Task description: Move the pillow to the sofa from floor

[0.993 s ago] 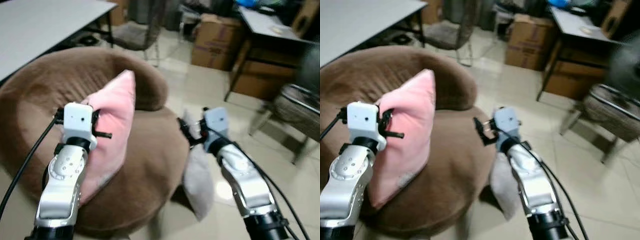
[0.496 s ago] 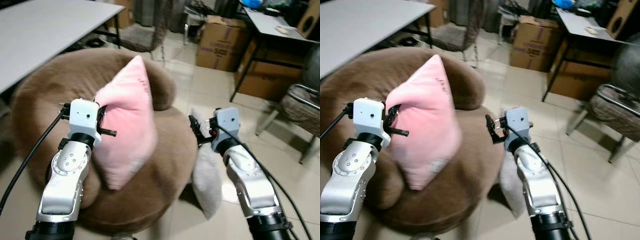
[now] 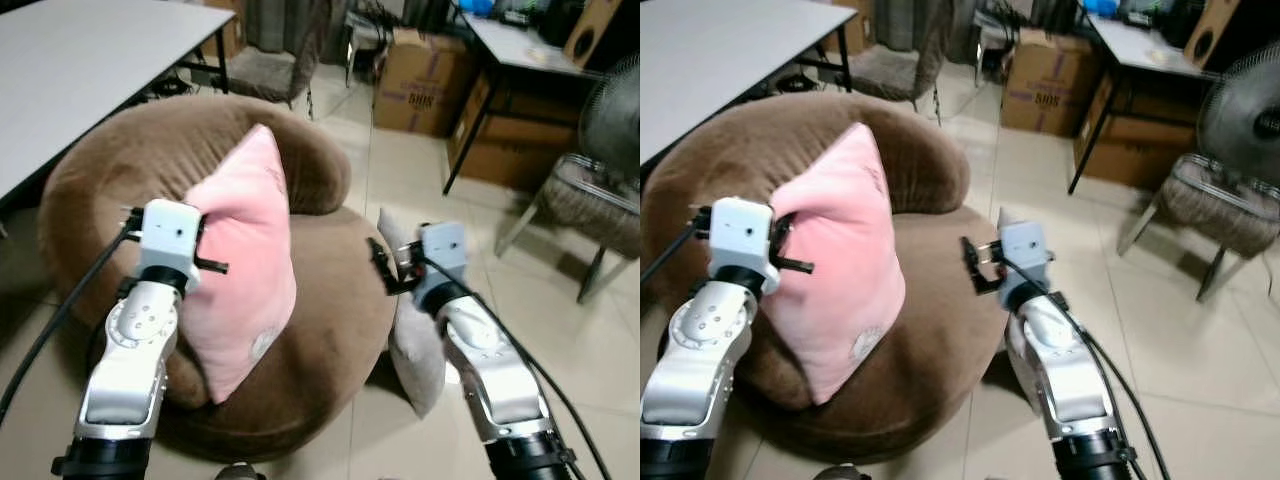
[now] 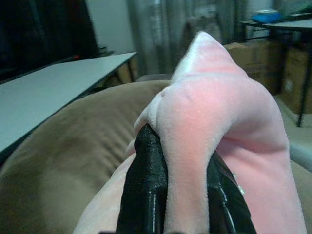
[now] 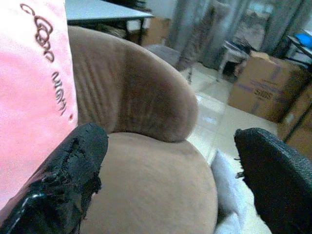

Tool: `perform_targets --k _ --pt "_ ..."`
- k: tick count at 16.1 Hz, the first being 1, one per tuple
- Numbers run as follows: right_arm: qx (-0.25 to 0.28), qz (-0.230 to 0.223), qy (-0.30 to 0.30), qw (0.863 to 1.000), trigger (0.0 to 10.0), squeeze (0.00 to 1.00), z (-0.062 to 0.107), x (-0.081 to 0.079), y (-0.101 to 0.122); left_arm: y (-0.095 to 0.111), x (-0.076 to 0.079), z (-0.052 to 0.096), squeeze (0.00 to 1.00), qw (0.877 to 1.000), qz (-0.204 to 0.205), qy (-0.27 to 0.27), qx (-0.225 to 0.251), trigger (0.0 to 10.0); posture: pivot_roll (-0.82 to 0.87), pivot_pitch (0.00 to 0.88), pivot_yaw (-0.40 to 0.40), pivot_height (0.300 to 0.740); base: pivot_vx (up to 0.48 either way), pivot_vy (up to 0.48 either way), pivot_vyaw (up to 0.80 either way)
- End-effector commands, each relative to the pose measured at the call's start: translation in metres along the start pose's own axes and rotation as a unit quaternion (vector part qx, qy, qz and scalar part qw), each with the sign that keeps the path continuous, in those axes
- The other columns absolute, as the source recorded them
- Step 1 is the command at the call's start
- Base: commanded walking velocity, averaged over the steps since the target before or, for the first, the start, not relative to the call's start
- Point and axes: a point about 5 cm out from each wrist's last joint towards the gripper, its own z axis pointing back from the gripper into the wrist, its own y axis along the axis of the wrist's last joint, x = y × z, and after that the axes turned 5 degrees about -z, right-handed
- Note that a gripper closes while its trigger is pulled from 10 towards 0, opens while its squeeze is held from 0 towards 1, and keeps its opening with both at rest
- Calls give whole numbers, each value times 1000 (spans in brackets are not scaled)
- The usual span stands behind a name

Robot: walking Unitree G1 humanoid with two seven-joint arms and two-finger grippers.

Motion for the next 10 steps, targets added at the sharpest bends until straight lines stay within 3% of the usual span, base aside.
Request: perform_targets --k 1,4,8,10 --pt "-3 8 -13 1000 10000 0 3 10 2 13 3 -4 0 1000 13 4 26 10000 70 0 -47 740 0 0 0" --pt "-13 16 29 999 10000 0 7 5 6 8 4 -7 0 1000 14 15 9 10000 61 0 -46 740 0 0 0" --pt "-11 28 28 999 10000 0 8 5 6 11 -1 -17 0 999 13 28 21 10000 60 0 -51 740 68 0 0" --pt "-9 30 35 999 10000 0 7 3 9 15 -1 -23 0 999 18 26 29 10000 65 0 -53 740 354 0 800"
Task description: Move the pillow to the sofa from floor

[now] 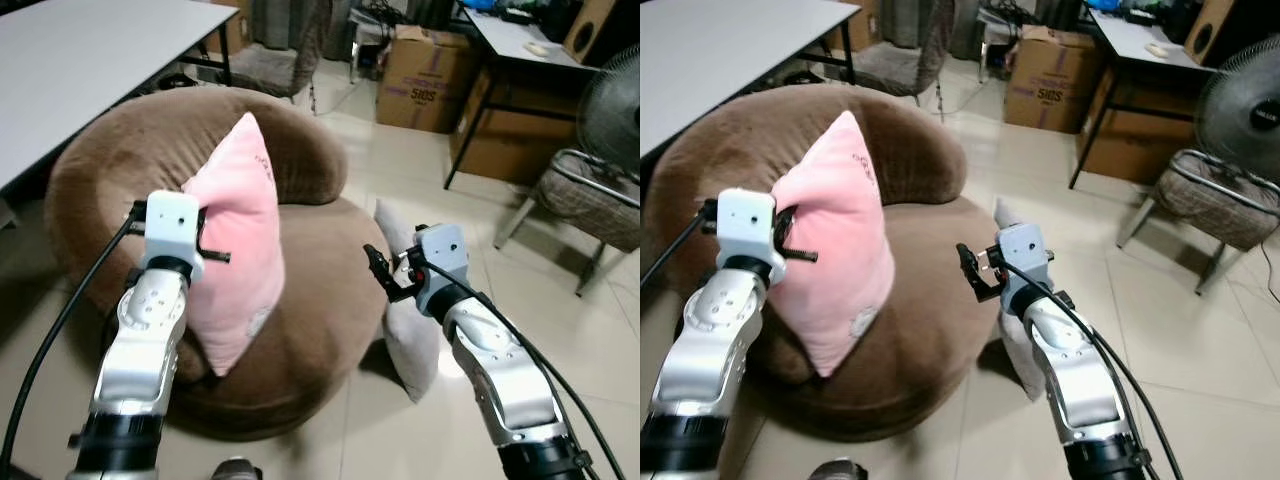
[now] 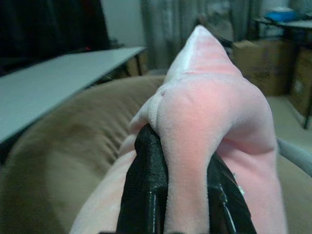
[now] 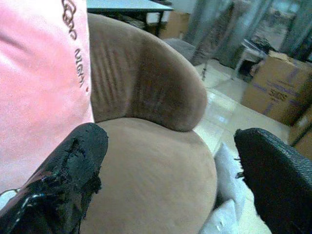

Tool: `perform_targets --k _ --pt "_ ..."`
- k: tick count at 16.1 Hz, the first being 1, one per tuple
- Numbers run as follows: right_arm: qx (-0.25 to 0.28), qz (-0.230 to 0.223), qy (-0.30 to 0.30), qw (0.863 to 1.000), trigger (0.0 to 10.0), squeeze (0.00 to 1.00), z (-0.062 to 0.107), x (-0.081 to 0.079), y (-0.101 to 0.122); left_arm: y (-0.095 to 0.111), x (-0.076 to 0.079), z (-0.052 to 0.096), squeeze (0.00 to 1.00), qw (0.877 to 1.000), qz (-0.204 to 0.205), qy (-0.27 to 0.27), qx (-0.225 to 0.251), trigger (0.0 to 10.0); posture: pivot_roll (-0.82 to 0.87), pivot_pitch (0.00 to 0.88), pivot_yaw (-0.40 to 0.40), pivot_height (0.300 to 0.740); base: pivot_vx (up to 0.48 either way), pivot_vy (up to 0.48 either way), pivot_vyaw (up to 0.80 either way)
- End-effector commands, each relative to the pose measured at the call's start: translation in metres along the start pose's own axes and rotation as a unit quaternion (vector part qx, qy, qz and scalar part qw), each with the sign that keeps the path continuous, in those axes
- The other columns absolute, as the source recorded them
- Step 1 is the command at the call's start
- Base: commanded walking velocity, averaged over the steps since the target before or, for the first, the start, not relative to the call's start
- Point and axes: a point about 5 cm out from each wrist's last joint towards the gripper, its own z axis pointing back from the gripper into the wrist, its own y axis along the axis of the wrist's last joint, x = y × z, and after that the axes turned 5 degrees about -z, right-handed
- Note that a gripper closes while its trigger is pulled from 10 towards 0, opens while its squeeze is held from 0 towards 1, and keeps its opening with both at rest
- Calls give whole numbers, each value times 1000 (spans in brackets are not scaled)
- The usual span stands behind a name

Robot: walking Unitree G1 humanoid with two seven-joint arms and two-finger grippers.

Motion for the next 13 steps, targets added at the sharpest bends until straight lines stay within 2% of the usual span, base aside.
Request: perform_targets --k 1,3,8,11,13 --pt "9 5 5 1000 10000 0 -2 -2 7 13 -4 -3 0 999 0 7 35 10000 65 0 -53 740 379 0 800" --pt "8 10 6 1000 10000 0 -3 -2 7 13 -2 -3 0 999 4 3 34 10000 67 0 -55 740 394 0 800" --pt "2 7 -4 1000 10000 0 -2 0 4 10 4 -2 0 999 13 -9 33 10000 68 0 -53 740 388 0 0" --pt "-2 4 -15 1000 10000 0 0 2 1 11 11 -2 0 998 20 -37 39 10000 65 0 -49 740 340 0 0" --pt "-5 3 -20 1000 10000 0 1 3 0 13 19 -4 0 996 45 -63 37 10000 65 0 -49 740 0 0 0"
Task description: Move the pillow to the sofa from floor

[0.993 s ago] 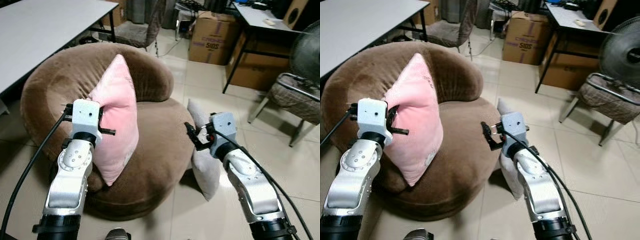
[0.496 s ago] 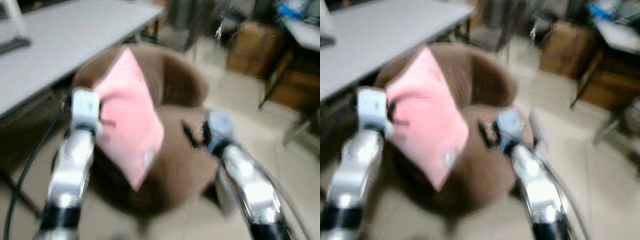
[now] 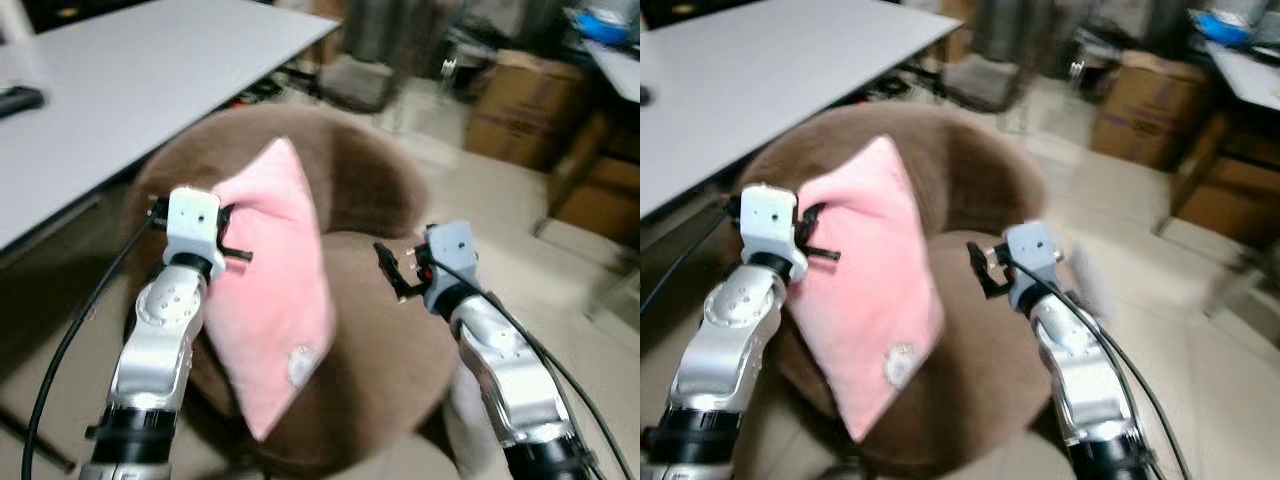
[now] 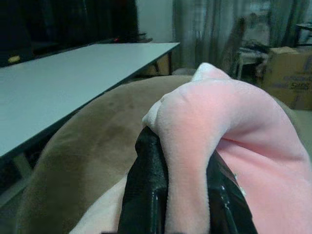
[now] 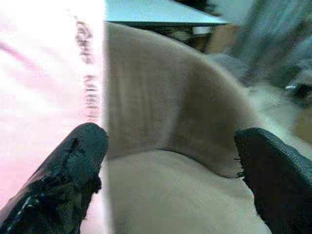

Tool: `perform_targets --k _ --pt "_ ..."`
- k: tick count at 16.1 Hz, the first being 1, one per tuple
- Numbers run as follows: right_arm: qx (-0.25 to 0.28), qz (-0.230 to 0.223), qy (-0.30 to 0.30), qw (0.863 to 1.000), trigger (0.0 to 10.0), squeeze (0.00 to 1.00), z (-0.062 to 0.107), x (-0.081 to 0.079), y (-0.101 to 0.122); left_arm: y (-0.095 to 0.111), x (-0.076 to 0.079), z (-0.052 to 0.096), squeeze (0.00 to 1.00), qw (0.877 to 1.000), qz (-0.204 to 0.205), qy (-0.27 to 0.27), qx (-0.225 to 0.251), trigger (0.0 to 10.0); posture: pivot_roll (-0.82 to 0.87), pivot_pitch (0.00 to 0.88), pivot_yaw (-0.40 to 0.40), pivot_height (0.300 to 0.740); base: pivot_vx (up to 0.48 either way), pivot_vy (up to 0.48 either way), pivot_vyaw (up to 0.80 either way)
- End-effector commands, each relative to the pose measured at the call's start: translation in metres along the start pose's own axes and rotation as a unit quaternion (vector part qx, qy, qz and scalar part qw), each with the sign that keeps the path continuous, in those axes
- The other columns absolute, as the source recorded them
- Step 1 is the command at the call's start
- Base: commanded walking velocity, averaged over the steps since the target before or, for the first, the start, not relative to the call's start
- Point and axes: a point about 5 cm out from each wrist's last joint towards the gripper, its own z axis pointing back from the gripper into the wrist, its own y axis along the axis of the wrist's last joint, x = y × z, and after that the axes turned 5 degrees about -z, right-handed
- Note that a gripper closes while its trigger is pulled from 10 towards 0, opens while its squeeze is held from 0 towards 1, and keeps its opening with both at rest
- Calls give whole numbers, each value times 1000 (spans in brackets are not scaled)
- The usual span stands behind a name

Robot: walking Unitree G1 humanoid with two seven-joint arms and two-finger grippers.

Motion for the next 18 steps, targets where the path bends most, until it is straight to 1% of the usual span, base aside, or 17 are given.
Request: perform_targets --k 1,2,3,5,7,8,10,11,12,13,14,15,16,17,18 --pt "-2 9 -18 1000 10000 0 3 10 1 17 8 -7 0 999 6 -25 36 10000 65 0 -49 740 0 0 0" --pt "-2 9 -17 1000 10000 0 3 11 1 18 11 -10 0 999 12 -30 37 10000 57 0 -47 740 0 0 0" --pt "-3 10 -14 1000 10000 0 4 12 2 19 17 -15 0 998 23 -43 32 10000 57 0 -47 740 0 0 0" --pt "-3 11 -10 1000 10000 0 4 14 3 16 24 -22 0 998 11 -58 20 10000 50 0 -45 740 0 0 0" --pt "-3 13 -5 1000 10000 0 5 20 5 19 34 -37 0 997 29 -72 17 10000 45 0 -46 740 0 0 0" --pt "-6 15 -7 1000 10000 0 7 26 5 20 44 -47 0 996 39 -85 7 10000 45 0 -48 740 0 0 0" --pt "-15 26 -6 1000 10000 0 13 36 2 14 66 -60 0 993 6 -113 -12 10000 28 0 -41 740 0 0 0" --pt "-17 32 -3 999 10000 0 17 42 3 13 78 -70 0 993 4 -114 -25 10000 28 0 -41 740 0 0 0" --pt "-17 33 -1 999 10000 0 18 43 4 14 81 -72 0 993 11 -111 -28 10000 5 0 -34 740 0 0 0" --pt "-18 37 8 999 10000 0 21 45 5 20 87 -79 0 994 38 -101 -30 10000 -1 0 -33 740 0 0 0" --pt "-24 41 17 999 10000 0 24 49 4 25 96 -86 0 993 72 -88 -45 10000 -4 0 -34 740 0 0 0" --pt "-28 45 22 998 10000 0 26 51 4 24 100 -88 0 992 88 -75 -57 10000 -17 0 -32 740 0 0 0" --pt "-33 51 33 998 10000 0 28 52 4 16 100 -89 0 992 89 -45 -79 10000 -17 0 -32 740 0 0 0" --pt "-37 54 47 997 10000 0 30 52 4 4 96 -88 0 992 76 -13 -103 10000 -28 0 -28 740 0 0 0" --pt "-47 59 74 994 10000 0 33 51 3 -15 88 -83 0 987 65 19 -147 10000 -33 0 -29 740 0 0 0"
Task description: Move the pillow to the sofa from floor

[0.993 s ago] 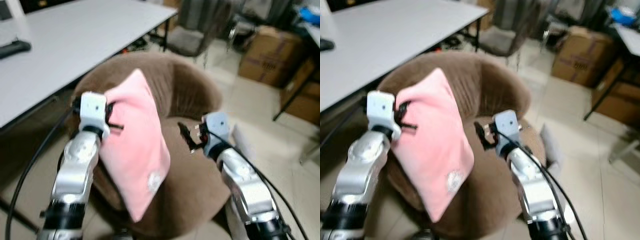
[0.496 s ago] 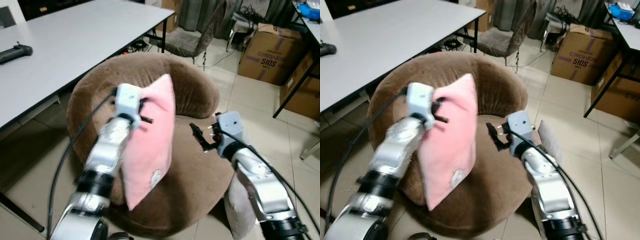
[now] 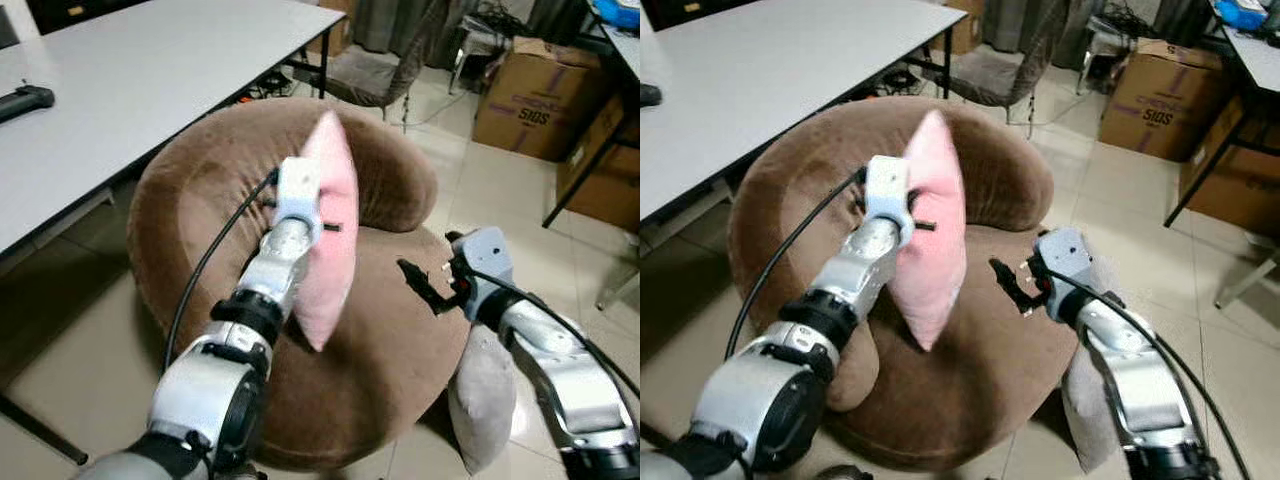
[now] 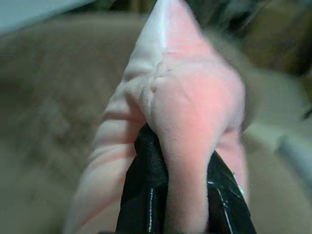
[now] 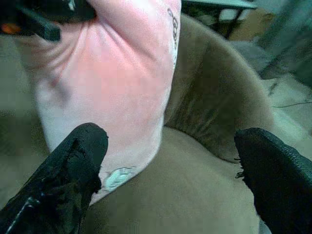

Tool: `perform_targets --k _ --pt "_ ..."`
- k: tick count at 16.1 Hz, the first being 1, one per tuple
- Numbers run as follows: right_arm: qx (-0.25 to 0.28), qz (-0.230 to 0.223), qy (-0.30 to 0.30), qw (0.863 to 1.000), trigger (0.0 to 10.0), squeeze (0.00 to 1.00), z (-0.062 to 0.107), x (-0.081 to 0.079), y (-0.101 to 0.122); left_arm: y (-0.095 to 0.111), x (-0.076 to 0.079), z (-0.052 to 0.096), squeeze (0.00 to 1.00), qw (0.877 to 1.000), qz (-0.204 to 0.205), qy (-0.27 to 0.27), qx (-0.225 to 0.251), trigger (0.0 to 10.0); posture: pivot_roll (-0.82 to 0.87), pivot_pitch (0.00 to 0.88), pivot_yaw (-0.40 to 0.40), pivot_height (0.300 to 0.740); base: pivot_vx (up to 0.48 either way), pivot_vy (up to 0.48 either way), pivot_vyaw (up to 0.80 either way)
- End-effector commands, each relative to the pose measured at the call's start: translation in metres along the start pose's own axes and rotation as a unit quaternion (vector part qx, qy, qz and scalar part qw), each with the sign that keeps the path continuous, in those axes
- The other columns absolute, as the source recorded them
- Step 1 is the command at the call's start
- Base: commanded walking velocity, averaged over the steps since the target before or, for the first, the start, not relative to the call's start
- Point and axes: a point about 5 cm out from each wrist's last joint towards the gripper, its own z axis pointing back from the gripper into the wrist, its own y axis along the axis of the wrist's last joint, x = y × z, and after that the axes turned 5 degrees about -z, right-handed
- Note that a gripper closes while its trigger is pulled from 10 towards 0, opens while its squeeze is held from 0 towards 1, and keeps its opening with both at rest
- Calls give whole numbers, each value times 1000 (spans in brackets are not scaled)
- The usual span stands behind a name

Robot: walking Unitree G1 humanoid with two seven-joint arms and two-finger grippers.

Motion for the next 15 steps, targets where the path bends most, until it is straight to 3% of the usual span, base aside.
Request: perform_targets --k 1,3,5,8,15 --pt "-5 2 29 1000 10000 0 4 -2 1 -19 -12 1 0 998 -6 36 -41 10000 -30 0 -33 740 0 0 0" --pt "-34 9 95 995 10000 0 9 -6 -5 -53 -30 7 0 989 -72 80 -105 10000 -26 0 -38 740 0 0 0" --pt "-50 4 145 988 10000 0 14 -8 -6 -63 -43 10 0 981 -91 119 -123 10000 -25 0 -43 740 0 0 0" --pt "-88 25 208 974 10000 0 20 -9 -11 -52 -60 8 0 975 -115 166 -92 10000 -23 0 -43 740 0 0 0" --pt "-80 51 252 963 10000 0 11 -6 -3 -21 -58 3 0 973 -136 186 -31 10000 -8 0 -58 740 0 0 0"
